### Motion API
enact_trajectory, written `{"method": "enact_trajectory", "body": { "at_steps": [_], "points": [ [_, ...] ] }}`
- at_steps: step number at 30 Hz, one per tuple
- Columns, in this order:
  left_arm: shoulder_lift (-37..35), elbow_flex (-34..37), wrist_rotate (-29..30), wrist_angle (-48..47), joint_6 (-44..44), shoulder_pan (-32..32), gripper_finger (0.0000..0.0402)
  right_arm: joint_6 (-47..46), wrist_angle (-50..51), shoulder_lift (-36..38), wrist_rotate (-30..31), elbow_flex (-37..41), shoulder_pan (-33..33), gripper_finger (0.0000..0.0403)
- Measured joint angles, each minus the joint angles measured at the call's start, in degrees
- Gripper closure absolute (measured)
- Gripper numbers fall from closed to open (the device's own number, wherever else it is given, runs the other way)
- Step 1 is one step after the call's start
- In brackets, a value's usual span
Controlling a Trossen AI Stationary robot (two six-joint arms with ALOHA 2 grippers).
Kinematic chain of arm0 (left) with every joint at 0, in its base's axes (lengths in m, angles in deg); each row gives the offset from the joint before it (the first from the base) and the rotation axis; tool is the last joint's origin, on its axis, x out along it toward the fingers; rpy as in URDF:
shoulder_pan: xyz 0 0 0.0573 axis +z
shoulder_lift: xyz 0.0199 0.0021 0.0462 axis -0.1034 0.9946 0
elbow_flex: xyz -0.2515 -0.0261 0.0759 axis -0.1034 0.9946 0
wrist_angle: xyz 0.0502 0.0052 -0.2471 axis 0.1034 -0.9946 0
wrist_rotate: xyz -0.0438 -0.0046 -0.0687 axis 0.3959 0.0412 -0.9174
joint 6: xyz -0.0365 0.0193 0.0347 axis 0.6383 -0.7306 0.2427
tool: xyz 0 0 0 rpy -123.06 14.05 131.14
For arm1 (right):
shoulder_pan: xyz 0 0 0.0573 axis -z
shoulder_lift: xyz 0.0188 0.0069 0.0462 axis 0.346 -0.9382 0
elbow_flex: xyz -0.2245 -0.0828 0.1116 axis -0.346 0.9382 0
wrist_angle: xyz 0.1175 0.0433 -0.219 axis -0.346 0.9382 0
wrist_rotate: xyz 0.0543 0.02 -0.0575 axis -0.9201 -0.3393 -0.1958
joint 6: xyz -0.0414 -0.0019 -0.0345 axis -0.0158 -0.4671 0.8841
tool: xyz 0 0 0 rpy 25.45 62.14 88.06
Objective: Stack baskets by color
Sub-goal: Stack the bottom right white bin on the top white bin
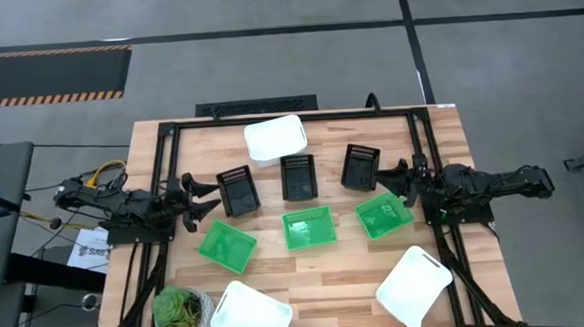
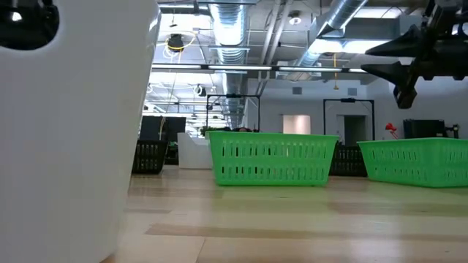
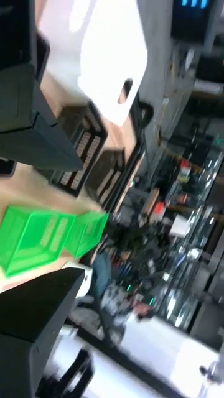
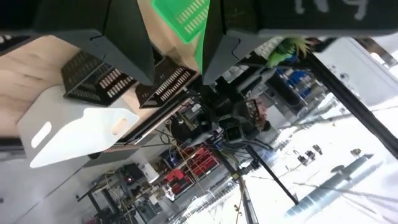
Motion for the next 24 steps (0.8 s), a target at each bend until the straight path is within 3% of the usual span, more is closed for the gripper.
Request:
{"method": "enact_trajectory", "body": {
  "at_steps": [4,10,16,20,24],
  "points": [
    [0.00,0.00,6.25,0.01,0.04,0.02,0.0145,0.92,0.02,0.00,0.00,0.00,0.00,0.0244],
    [0.00,0.00,6.69,0.01,0.12,0.00,0.0145,1.22,0.08,-0.07,0.02,-1.25,0.00,0.0244],
    [0.00,0.00,6.95,0.08,-1.06,0.00,0.0145,5.91,0.23,-0.38,0.04,-8.36,0.00,0.0244],
    [0.00,0.02,8.95,1.62,-3.58,0.09,0.0145,8.95,7.81,-3.29,0.04,-16.62,0.00,0.0244],
    [0.00,0.02,7.40,3.21,-0.85,0.11,0.0145,9.07,21.01,-9.69,0.88,-26.44,0.30,0.0244]
  ]
}}
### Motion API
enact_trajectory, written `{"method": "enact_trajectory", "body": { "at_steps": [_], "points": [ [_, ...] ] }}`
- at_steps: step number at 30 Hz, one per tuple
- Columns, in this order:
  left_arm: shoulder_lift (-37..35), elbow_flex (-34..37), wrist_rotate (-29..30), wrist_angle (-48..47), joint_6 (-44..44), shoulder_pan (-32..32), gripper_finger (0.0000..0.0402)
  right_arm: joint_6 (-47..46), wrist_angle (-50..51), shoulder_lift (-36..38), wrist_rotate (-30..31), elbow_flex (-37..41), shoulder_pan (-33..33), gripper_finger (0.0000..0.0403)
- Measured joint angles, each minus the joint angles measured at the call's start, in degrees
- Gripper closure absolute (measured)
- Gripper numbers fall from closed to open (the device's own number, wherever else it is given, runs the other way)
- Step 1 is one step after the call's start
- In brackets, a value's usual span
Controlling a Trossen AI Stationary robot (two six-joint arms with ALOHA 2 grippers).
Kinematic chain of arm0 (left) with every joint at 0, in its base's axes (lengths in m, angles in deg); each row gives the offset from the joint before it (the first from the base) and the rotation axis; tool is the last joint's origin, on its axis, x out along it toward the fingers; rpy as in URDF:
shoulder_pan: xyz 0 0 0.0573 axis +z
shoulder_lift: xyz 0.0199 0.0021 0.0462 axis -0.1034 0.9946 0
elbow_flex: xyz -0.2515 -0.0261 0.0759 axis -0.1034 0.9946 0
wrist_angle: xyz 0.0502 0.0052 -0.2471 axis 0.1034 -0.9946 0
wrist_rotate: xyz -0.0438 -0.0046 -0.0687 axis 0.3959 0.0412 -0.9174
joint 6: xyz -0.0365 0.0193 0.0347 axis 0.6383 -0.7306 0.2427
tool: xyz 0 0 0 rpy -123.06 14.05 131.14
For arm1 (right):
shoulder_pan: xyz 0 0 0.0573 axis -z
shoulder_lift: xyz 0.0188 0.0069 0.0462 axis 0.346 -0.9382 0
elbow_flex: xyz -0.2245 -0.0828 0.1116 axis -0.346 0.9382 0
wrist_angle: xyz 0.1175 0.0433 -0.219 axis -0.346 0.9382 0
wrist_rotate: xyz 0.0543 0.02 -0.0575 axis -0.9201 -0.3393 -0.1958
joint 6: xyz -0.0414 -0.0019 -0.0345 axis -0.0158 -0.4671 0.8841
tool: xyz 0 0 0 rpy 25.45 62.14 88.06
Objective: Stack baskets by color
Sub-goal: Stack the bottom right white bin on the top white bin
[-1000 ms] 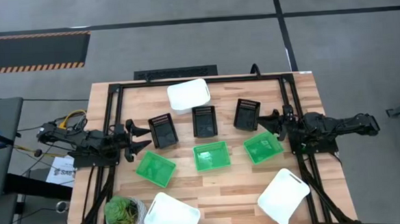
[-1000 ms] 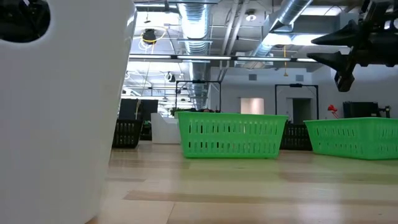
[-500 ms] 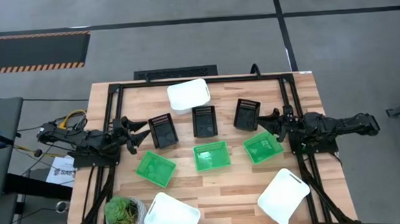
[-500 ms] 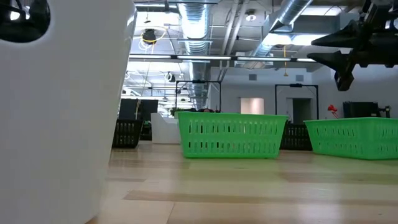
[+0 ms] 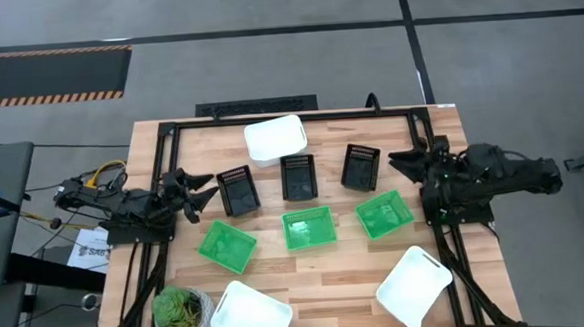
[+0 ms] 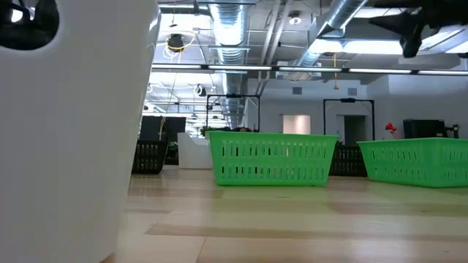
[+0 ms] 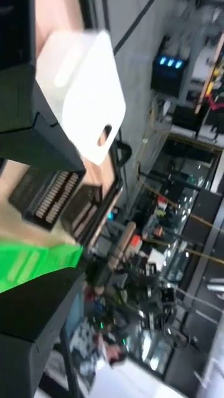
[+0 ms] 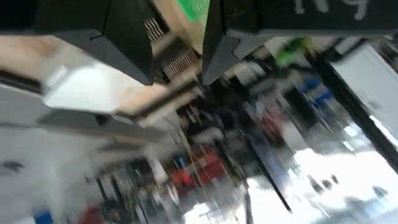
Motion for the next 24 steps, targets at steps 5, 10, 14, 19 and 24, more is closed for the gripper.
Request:
{"method": "enact_trajectory", "body": {
  "at_steps": [5,10,14,19,24],
  "points": [
    [0.00,0.00,-2.53,0.04,2.83,-0.01,0.0145,-2.26,16.49,-12.16,0.66,-11.64,0.09,0.0244],
    [0.00,0.00,-2.08,0.00,2.33,0.00,0.0145,-8.31,36.05,-25.20,-4.58,-21.50,-0.53,0.0244],
    [0.00,0.00,-0.92,-0.87,2.26,0.00,0.0145,-11.94,43.20,-33.52,-14.97,-25.52,-2.20,0.0244],
    [0.00,0.00,0.29,-2.29,2.18,0.00,0.0145,-12.68,41.13,-41.87,-24.36,-27.26,-6.67,0.0244],
    [0.00,-0.02,0.34,-3.06,2.76,0.00,0.0145,-16.45,38.06,-47.73,-27.73,-29.27,-11.20,0.0244]
  ]
}}
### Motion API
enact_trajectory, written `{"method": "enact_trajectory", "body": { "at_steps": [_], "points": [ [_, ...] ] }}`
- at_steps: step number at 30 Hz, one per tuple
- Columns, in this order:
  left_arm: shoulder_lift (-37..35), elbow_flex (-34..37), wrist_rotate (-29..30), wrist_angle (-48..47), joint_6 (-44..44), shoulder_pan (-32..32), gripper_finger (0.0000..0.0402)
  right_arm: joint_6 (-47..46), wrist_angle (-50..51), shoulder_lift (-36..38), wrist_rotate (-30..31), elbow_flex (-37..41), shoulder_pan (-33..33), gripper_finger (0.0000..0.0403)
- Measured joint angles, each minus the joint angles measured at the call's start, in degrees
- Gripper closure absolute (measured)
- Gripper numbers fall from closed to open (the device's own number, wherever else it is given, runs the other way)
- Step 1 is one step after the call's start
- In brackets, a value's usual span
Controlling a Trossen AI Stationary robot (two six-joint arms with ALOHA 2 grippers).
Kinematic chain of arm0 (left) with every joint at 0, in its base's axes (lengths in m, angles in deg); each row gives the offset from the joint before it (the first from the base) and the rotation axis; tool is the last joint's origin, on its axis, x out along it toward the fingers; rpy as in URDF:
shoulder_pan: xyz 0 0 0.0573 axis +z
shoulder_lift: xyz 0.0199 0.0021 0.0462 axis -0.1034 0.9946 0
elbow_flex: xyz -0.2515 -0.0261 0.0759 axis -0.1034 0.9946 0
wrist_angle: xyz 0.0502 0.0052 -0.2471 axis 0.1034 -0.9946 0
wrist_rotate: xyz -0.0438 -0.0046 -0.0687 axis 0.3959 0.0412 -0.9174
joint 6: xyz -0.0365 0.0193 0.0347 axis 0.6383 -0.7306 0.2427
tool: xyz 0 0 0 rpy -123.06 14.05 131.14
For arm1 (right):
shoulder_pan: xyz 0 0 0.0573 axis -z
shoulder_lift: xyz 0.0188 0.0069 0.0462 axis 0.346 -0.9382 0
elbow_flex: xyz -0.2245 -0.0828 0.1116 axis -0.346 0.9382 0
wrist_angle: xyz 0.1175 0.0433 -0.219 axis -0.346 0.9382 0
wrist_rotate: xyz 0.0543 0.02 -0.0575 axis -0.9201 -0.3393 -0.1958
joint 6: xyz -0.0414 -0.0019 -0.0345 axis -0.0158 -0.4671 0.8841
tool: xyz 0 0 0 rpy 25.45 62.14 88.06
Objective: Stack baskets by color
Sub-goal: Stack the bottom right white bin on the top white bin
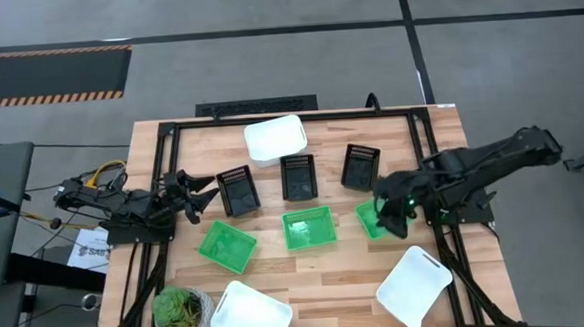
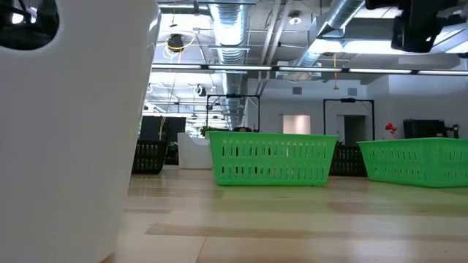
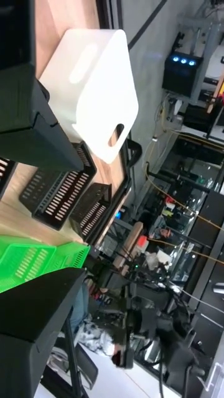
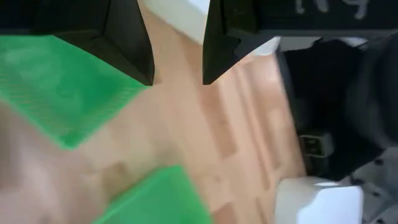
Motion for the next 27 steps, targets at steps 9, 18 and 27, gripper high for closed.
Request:
{"method": "enact_trajectory", "body": {
  "at_steps": [9,18,27],
  "points": [
    [0.00,0.00,0.00,-0.09,-0.40,0.00,0.0145,-1.25,0.15,-7.02,-5.13,-2.19,-8.69,0.0246],
    [0.00,-0.02,0.06,-0.20,-0.61,0.00,0.0145,4.03,0.90,-15.02,-5.03,-2.19,-16.82,0.0258],
    [0.02,-0.04,0.19,-0.24,-0.65,0.00,0.0145,13.78,4.86,-24.48,-4.97,-2.19,-21.42,0.0247]
  ]
}}
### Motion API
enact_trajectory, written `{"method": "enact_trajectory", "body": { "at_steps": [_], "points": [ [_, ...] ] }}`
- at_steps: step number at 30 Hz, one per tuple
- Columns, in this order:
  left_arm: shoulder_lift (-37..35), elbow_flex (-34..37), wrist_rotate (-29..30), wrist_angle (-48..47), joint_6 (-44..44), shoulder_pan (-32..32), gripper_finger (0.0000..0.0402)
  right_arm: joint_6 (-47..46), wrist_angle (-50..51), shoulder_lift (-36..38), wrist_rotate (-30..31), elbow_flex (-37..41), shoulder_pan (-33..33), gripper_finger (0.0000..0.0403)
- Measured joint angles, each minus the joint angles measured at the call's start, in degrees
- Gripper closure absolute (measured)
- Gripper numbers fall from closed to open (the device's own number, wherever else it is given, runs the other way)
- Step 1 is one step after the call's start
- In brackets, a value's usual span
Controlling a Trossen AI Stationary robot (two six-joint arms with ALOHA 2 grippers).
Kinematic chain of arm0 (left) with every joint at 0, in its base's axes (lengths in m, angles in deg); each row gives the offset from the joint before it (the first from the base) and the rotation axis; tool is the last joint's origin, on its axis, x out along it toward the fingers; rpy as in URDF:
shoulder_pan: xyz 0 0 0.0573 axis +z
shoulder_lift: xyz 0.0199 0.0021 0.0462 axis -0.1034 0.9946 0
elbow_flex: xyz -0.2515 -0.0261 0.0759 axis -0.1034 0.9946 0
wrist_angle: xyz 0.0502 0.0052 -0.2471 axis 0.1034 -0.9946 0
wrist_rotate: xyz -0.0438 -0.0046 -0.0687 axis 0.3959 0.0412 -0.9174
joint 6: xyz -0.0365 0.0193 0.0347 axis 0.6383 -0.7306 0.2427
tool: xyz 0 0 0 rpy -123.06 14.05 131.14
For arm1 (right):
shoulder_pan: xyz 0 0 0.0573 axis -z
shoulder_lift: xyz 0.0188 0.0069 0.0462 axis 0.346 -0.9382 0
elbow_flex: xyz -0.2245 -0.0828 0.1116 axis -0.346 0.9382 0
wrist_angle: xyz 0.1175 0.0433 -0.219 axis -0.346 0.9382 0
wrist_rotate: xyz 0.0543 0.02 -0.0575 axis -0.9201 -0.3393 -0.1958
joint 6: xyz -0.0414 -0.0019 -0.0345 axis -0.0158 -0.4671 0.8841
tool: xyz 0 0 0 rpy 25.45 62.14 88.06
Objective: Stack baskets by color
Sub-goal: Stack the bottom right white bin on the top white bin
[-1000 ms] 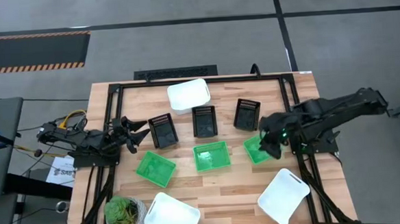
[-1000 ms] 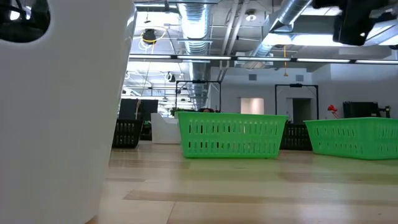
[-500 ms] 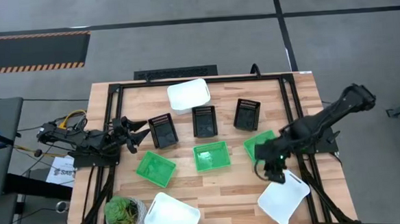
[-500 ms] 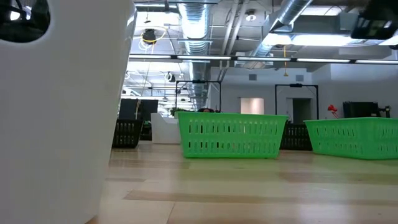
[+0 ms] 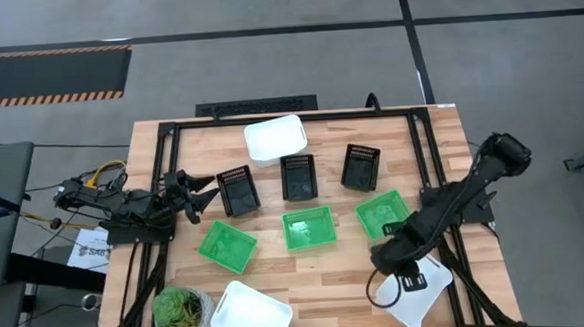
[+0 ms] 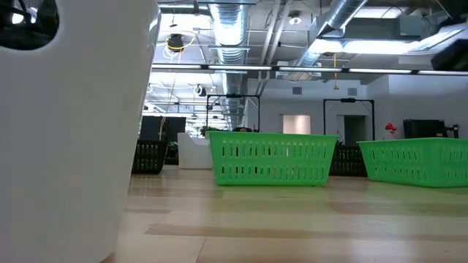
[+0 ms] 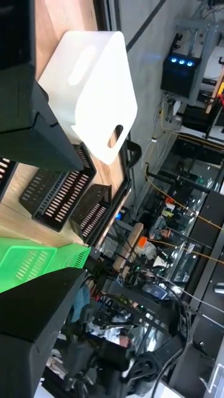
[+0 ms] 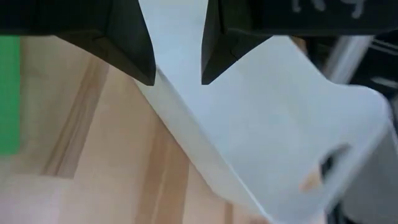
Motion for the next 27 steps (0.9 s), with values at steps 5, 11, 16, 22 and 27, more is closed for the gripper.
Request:
{"method": "enact_trajectory", "body": {
  "at_steps": [5,11,16,22,27],
  "points": [
    [-0.01,0.00,0.32,-0.03,-0.02,0.01,0.0145,3.60,3.29,-3.63,0.37,0.02,-0.87,0.0240],
    [0.00,0.00,0.37,-0.04,-0.02,0.02,0.0145,3.74,3.88,-5.79,0.15,0.04,-0.79,0.0241],
    [-0.01,0.00,0.44,-0.04,-0.02,0.02,0.0145,2.50,3.68,-6.01,0.49,0.07,-0.75,0.0258],
    [0.00,0.00,0.45,-0.04,0.00,0.02,0.0145,2.43,2.39,-6.00,2.00,0.07,-0.70,0.0335],
    [0.00,0.00,0.46,-0.04,0.02,0.02,0.0145,1.48,-0.21,-6.17,2.03,0.02,-0.34,0.0391]
  ]
}}
